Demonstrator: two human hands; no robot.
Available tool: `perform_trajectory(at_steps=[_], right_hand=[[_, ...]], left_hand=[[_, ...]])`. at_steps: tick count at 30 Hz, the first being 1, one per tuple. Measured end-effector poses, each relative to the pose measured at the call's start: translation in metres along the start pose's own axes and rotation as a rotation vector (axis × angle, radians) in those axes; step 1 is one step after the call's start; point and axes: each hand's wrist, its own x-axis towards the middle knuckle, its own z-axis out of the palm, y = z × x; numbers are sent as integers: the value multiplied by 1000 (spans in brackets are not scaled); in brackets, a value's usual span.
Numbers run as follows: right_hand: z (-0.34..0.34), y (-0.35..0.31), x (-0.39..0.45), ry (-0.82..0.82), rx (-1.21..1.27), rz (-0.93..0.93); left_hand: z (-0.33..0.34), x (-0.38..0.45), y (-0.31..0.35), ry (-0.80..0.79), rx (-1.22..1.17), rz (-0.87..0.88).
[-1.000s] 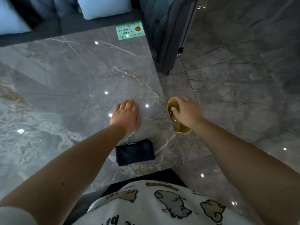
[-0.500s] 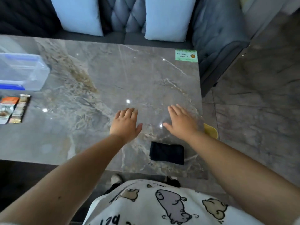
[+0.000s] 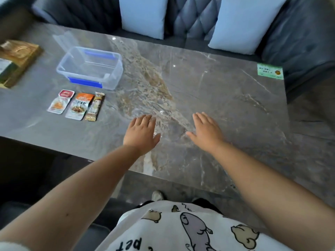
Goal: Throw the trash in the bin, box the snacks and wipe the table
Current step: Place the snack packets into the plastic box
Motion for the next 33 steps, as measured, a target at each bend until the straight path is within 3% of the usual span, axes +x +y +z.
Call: perform_trajectory(at_steps=[19, 25, 33], right_hand=[[-3, -118, 112, -83, -2, -264], [7, -183, 154, -79, 18, -226], [26, -295, 205, 122, 134, 27]], left_hand=[[6, -18, -125, -22, -38, -320], [10, -6, -214, 1, -60, -314], [24, 14, -371, -5, -110, -203]])
